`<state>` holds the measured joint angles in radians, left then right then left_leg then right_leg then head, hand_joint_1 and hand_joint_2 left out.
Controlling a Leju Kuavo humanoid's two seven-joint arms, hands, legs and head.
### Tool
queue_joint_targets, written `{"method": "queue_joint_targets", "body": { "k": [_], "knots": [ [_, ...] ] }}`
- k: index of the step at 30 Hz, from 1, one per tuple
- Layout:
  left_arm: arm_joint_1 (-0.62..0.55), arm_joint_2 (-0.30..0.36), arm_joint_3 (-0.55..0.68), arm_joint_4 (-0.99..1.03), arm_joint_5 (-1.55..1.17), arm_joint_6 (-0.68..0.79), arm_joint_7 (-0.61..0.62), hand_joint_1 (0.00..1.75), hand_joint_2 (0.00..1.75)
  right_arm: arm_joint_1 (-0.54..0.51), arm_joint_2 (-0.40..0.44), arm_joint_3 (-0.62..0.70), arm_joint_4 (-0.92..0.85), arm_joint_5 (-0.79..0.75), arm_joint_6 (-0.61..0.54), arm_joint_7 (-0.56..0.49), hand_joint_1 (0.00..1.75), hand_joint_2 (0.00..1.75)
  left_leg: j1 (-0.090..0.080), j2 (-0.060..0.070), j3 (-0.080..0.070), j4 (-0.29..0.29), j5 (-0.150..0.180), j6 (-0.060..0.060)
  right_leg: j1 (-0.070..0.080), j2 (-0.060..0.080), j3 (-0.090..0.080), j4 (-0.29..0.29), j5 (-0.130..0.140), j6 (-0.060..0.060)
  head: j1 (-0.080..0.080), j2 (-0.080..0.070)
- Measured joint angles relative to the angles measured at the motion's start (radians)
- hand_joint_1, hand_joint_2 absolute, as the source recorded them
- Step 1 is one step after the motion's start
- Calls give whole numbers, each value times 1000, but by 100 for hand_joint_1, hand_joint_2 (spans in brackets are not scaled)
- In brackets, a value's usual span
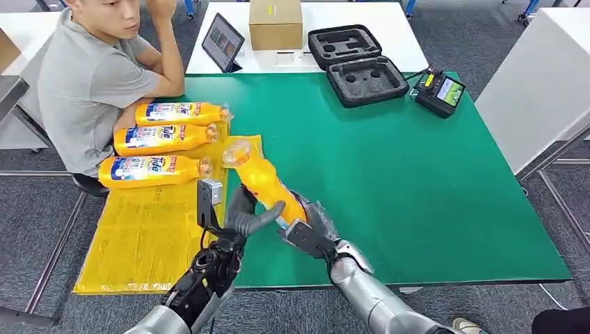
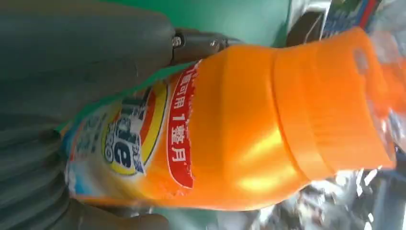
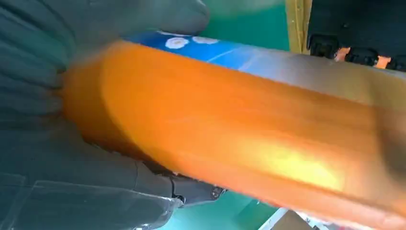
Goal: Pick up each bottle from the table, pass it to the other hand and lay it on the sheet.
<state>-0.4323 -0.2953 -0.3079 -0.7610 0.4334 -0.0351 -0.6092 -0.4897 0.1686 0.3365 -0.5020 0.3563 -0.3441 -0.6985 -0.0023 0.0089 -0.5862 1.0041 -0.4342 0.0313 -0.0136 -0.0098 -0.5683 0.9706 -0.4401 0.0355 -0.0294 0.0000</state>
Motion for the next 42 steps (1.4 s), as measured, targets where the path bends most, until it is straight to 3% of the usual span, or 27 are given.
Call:
{"method": "queue_joint_targets", "body": {
  "k": [4,5,6,7,8,9,17,18,19,20,21,22,42],
  "knots": [
    [-2,0,-9,1,3,5,9,0,175,0,1,16,6,5,0,0,175,175,0,0,0,0,0,0,0,0,0,0,0,0,0,0],
    [-4,0,-11,3,4,5,14,23,175,0,1,24,8,8,0,0,175,175,0,0,0,0,0,0,0,0,0,0,0,0,0,0],
    [-6,0,-12,7,9,4,17,98,175,0,3,29,9,11,-3,0,175,175,0,0,0,0,0,0,0,0,0,0,0,0,0,0],
    [-8,0,-13,11,12,3,22,147,175,-1,3,32,11,15,-6,0,175,175,0,0,0,0,0,0,0,0,0,0,0,0,0,0],
    [-9,-1,-13,14,14,3,24,147,175,-2,3,35,13,19,-8,0,175,175,0,0,0,0,0,0,0,0,0,0,0,0,0,0],
    [-10,-1,-14,17,16,3,24,173,175,-3,3,39,14,20,-10,0,175,175,0,0,0,0,0,0,0,0,0,0,0,0,0,0],
    [-14,-3,-21,39,1,13,-9,175,175,-6,3,54,32,15,-18,1,175,175,0,0,0,0,0,0,0,0,0,0,0,0,0,0],
    [-15,-3,-24,41,-3,18,-14,175,175,-6,3,55,35,15,-20,1,150,175,0,0,0,0,0,0,0,0,0,0,0,0,0,0],
    [-15,-3,-27,41,-8,24,-17,175,175,-6,3,56,37,17,-22,0,44,175,0,0,0,0,0,0,0,0,0,0,0,0,0,0],
    [-15,-3,-29,41,-12,30,-21,175,175,-6,4,56,39,18,-23,0,44,175,0,0,0,0,0,0,0,0,0,0,0,0,0,0],
    [-15,-3,-32,41,-18,40,-27,175,175,-7,6,56,40,18,-23,0,12,175,0,0,0,0,0,0,0,0,0,0,0,0,0,0],
    [-16,-3,-34,41,-24,48,-32,175,175,-7,7,56,42,18,-24,0,0,175,0,0,0,0,0,0,0,0,0,0,0,0,0,0],
    [-28,-5,-70,29,-125,116,-73,175,175,-2,31,57,70,-3,-32,0,0,175,0,0,0,0,0,0,0,0,0,0,0,0,0,0]
  ]
}}
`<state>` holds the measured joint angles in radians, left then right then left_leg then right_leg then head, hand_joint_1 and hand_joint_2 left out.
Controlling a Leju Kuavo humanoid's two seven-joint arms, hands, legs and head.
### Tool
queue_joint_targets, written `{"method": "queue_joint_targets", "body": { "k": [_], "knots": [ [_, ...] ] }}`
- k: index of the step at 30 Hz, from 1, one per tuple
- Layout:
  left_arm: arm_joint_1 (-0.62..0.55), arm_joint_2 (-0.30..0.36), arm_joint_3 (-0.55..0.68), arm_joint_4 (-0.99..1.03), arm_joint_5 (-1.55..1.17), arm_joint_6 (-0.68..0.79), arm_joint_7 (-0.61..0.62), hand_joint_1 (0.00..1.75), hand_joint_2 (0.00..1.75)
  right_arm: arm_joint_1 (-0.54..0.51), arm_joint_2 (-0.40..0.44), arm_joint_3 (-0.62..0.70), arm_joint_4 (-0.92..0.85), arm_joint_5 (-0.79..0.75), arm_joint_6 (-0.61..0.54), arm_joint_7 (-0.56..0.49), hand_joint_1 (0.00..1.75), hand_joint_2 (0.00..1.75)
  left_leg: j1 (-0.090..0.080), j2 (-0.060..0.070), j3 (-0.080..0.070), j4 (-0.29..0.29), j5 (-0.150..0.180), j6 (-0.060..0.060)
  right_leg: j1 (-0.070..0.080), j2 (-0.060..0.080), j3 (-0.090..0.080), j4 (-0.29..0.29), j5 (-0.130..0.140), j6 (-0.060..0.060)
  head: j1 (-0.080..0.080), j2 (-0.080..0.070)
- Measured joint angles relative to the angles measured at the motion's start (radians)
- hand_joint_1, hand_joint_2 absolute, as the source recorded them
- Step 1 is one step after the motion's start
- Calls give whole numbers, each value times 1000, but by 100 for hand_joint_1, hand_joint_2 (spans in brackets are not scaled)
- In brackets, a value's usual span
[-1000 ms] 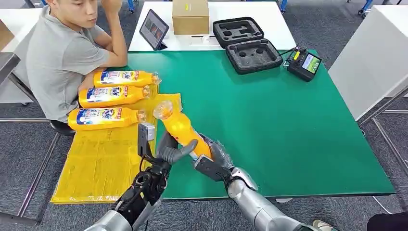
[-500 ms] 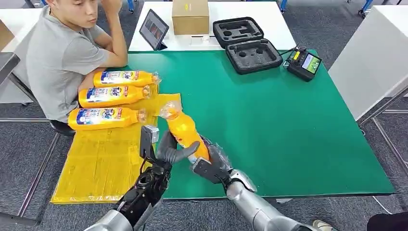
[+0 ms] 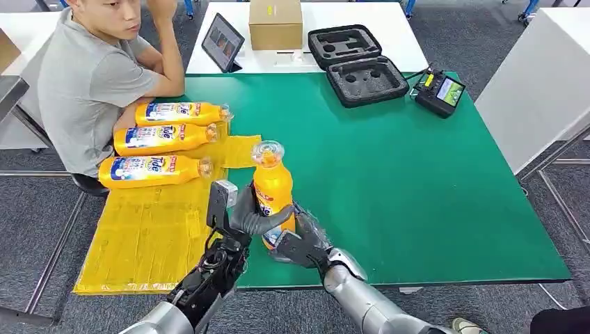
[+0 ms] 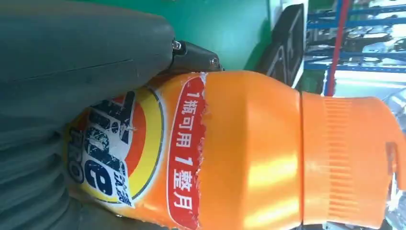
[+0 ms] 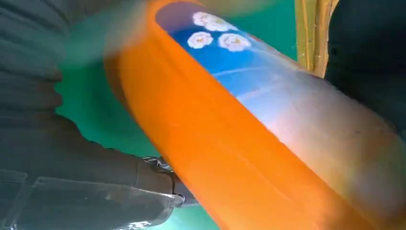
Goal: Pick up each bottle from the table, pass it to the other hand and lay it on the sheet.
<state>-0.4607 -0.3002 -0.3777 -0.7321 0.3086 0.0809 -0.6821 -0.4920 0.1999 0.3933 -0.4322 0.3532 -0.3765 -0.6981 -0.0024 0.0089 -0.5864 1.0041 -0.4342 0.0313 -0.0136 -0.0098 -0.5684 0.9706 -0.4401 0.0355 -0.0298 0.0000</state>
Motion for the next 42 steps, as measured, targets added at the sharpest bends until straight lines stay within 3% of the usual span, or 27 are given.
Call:
{"method": "queue_joint_targets", "body": {
  "k": [5,11,26,33,42],
  "knots": [
    [2,4,-3,-18,-35,13,-3,175,175,5,0,-1,0,-19,9,0,0,175,0,0,0,0,0,0,0,0,0,0,0,0,0,0],
    [1,28,-45,-52,-282,194,-13,175,175,16,0,-4,-2,-43,20,0,0,175,0,0,0,0,0,0,0,0,0,0,0,0,0,0],
    [0,71,-80,-74,-359,220,3,175,175,27,-5,-5,-8,-51,21,0,0,175,0,0,0,0,0,0,0,0,0,0,0,0,0,0],
    [-46,155,-103,-71,-644,141,116,175,175,44,-20,-16,-23,-72,33,0,0,175,0,0,1,0,0,0,0,0,1,0,0,0,0,0],
    [-100,259,-120,-35,-789,89,153,175,175,50,-31,-29,-29,-74,55,0,0,175,1,0,4,0,1,-2,0,0,3,1,0,0,0,0]
  ]
}}
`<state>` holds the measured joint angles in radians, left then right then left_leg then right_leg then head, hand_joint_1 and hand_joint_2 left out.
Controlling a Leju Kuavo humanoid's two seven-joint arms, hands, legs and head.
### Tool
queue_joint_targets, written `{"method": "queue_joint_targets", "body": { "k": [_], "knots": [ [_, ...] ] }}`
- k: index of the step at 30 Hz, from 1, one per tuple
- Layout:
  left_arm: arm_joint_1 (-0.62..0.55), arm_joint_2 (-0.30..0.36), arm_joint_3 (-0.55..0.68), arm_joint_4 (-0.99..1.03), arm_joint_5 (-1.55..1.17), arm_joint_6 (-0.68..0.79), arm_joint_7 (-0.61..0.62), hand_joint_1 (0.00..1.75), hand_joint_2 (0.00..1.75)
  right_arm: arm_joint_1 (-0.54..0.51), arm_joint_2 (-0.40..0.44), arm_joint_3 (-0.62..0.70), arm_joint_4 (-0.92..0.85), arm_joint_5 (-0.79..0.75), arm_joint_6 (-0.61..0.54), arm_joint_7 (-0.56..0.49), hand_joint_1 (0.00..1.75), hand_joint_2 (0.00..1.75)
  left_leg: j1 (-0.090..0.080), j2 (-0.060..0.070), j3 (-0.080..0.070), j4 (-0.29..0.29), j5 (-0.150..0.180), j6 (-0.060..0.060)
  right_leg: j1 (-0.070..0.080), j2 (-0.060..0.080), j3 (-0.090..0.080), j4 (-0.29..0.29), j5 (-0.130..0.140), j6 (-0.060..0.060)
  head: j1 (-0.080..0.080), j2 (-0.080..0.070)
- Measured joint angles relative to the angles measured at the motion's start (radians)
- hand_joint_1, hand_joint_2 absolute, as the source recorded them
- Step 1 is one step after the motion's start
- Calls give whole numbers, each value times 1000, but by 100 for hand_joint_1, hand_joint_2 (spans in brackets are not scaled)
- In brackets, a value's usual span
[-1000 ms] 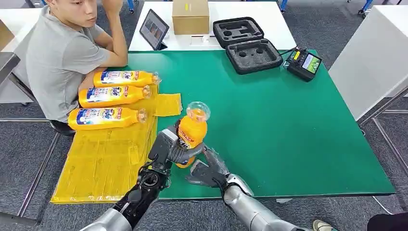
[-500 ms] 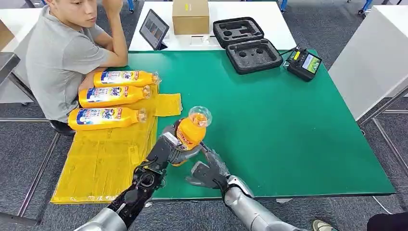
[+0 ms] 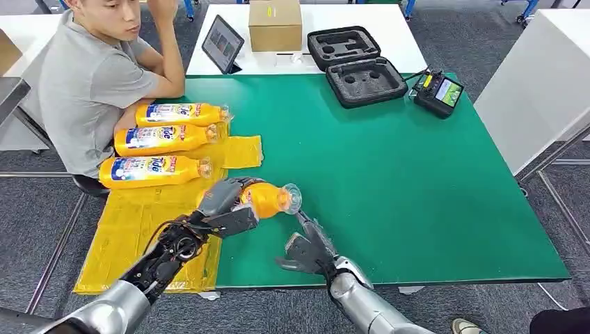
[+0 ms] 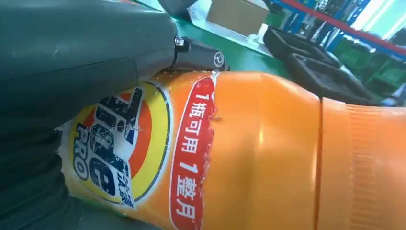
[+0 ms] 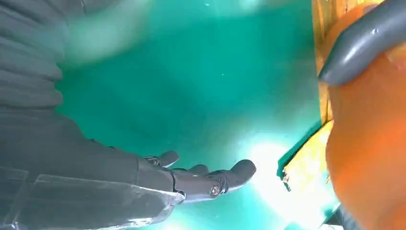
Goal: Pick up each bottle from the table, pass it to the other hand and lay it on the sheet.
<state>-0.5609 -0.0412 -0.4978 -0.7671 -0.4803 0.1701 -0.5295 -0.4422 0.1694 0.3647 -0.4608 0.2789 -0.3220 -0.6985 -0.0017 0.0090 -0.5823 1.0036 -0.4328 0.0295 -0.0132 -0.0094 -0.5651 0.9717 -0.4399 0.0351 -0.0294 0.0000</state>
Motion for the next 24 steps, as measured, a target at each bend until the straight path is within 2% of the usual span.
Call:
{"method": "queue_joint_targets", "body": {
  "k": [13,17,24],
  "knots": [
    [-10,86,-12,-40,-158,20,106,175,175,13,-11,-6,0,-19,8,0,0,175,2,4,1,0,1,-1,2,3,-1,0,2,-3,0,0],
    [-10,103,-13,-47,-211,21,158,175,175,16,-14,-9,0,-28,8,0,0,175,3,4,0,0,2,-2,3,3,-1,0,2,-3,0,0],
    [-10,118,-21,-52,-227,21,173,175,175,17,-16,-15,-2,-28,8,0,0,175,3,3,-1,0,2,-2,2,3,-1,0,2,-3,0,0]
  ]
}}
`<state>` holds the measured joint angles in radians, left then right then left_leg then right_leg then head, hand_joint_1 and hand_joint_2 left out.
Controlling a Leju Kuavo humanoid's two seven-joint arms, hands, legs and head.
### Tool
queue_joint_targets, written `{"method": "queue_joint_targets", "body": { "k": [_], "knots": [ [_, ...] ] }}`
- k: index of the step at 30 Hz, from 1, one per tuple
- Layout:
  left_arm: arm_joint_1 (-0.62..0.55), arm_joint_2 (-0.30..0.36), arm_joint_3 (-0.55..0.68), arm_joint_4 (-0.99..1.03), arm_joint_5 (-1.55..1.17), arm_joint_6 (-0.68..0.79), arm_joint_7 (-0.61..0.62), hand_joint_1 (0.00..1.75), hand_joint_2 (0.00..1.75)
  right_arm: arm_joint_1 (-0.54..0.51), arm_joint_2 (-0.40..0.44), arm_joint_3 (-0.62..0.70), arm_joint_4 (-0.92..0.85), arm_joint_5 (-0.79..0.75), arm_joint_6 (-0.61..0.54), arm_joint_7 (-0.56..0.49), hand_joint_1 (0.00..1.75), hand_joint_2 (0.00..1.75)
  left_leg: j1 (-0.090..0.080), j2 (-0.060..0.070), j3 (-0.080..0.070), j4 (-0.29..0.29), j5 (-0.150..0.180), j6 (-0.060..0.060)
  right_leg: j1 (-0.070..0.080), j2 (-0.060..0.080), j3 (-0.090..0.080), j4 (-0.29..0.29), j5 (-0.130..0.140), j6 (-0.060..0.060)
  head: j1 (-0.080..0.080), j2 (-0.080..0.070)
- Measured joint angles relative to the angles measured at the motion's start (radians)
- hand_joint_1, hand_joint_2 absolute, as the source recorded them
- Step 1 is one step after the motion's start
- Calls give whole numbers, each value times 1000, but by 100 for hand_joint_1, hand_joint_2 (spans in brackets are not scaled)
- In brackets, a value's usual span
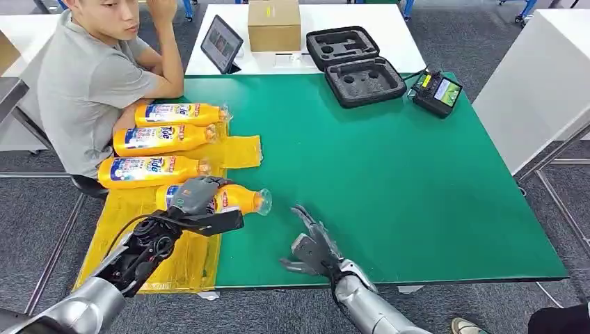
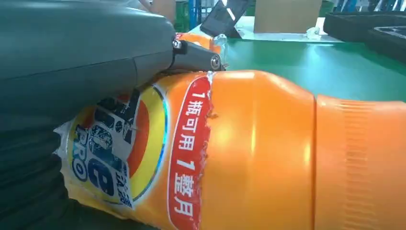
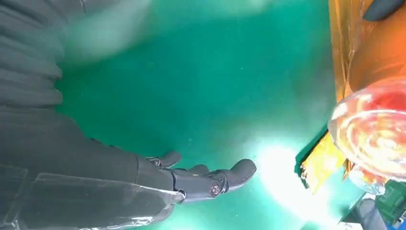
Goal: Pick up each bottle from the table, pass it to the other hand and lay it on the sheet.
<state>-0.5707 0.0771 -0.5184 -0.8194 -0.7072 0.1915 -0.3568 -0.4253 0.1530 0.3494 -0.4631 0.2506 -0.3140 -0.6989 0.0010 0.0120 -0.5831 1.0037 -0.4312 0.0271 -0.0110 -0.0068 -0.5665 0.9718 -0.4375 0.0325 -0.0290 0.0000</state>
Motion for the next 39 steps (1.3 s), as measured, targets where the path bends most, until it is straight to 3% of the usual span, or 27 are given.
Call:
{"method": "queue_joint_targets", "body": {
  "k": [10,34,35,36,37,39],
  "knots": [
    [0,3,2,11,-98,57,82,175,175,0,0,-11,0,1,0,-1,0,175,0,0,-1,0,0,0,0,0,-1,0,0,0,0,0],
    [-8,-48,78,117,-314,26,253,175,175,0,8,-52,4,44,10,-1,0,175,0,0,-1,0,0,0,0,0,-2,0,0,0,0,0],
    [-7,-49,83,117,-315,27,254,145,175,0,9,-54,5,47,10,-1,0,175,0,0,-1,0,0,0,0,0,-2,0,0,0,0,0],
    [-7,-50,85,117,-316,29,255,14,175,0,9,-56,5,48,10,-1,0,175,0,0,-1,0,0,0,0,0,-2,0,0,0,0,0],
    [-6,-51,88,118,-316,30,255,0,0,0,10,-58,5,48,10,-1,0,175,0,0,-1,0,0,0,1,0,-2,0,0,0,0,0],
    [-6,-53,96,120,-317,30,255,0,0,0,10,-58,5,50,10,-1,0,175,0,0,-1,0,0,0,1,0,-2,0,0,0,0,0]
  ]
}}
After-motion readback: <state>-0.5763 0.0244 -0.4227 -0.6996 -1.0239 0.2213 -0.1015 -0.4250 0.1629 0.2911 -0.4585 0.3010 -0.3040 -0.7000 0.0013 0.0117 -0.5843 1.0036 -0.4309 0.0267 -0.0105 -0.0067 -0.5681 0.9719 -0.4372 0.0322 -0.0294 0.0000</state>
